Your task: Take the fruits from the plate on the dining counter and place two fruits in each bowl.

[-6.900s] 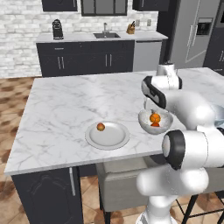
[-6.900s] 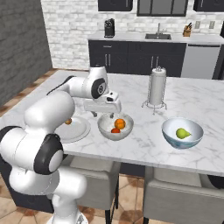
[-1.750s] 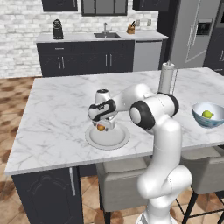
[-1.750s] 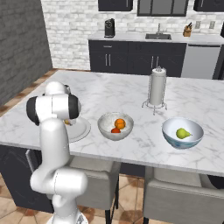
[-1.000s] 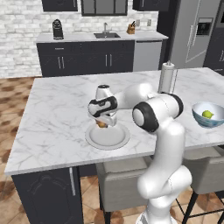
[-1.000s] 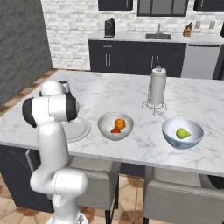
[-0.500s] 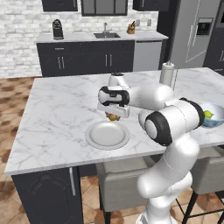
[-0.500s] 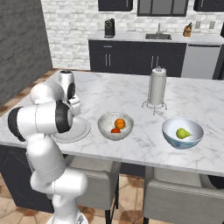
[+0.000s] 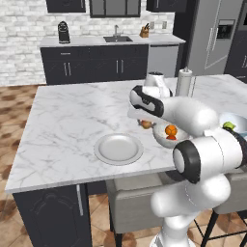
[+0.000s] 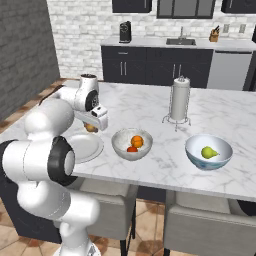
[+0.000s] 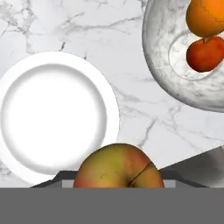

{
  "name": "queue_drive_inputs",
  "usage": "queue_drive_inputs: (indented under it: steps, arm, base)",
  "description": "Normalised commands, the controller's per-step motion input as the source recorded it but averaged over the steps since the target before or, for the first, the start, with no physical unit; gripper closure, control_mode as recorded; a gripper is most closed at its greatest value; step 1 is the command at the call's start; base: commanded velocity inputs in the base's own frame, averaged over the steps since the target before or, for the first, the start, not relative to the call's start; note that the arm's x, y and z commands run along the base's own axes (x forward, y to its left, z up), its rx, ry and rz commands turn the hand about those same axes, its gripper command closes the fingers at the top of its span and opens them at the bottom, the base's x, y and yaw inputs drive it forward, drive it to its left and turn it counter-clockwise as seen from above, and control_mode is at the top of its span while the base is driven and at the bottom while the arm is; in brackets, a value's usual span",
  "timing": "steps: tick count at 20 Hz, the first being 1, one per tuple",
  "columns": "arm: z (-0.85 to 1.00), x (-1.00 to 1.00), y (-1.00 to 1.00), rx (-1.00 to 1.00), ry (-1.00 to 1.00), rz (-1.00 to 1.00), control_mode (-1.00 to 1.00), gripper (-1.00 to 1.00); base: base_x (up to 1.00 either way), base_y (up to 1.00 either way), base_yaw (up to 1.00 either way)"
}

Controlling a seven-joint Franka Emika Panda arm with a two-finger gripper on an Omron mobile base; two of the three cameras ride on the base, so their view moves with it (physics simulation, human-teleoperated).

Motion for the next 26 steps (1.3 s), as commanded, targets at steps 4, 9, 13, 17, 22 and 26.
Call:
queue_drive_inputs:
  steps: [4,9,13,17,22,26]
  arm:
    - [0.19,-0.19,-1.0,0.0,0.0,0.1,-1.0,1.0]
    - [0.08,-0.02,-1.0,0.0,0.1,0.01,-1.0,1.0]
    - [0.02,0.0,-1.0,0.0,0.17,0.0,-1.0,1.0]
    - [0.01,0.03,-1.0,0.0,0.2,0.0,-1.0,1.0]
    - [0.0,0.1,-1.0,-0.02,0.15,0.0,-1.0,1.0]
    - [0.0,0.06,-1.0,-0.01,0.0,0.0,-1.0,1.0]
  base:
    - [0.0,0.0,0.0]
    - [0.0,0.0,0.0]
    - [0.0,0.0,0.0]
    - [0.0,0.0,0.0]
    - [0.0,0.0,0.0]
    - [0.0,0.0,0.0]
